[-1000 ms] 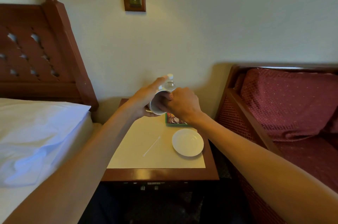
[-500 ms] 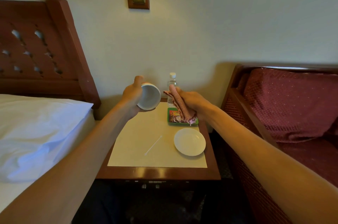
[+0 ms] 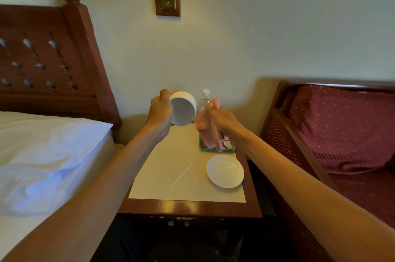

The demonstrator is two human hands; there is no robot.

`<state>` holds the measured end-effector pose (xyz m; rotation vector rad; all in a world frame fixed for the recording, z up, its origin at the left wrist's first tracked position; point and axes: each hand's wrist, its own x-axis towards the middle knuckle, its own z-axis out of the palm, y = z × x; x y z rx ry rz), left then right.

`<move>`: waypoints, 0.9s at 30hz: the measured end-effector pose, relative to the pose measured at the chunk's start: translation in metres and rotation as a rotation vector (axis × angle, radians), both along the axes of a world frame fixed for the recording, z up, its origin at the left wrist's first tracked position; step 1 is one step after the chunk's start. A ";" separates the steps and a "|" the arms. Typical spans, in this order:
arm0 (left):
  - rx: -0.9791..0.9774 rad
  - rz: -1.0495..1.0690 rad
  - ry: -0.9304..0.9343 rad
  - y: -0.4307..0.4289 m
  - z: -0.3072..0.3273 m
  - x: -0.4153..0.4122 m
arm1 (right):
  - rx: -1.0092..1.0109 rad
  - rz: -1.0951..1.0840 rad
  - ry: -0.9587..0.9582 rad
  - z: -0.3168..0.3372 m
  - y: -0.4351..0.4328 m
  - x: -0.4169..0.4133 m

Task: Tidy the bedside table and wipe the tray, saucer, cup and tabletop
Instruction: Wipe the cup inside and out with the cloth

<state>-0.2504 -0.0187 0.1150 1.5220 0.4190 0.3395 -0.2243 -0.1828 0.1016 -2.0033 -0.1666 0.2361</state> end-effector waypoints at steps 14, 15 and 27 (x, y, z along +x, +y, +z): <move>0.704 -0.159 -0.159 -0.025 -0.012 0.003 | 1.124 -0.080 0.460 -0.009 0.016 -0.001; 0.746 -0.195 -0.109 -0.024 -0.008 0.005 | 1.132 -0.109 0.457 -0.013 0.016 0.001; 0.127 0.059 -0.042 -0.019 -0.001 0.006 | 0.904 -0.234 0.403 -0.017 0.013 0.008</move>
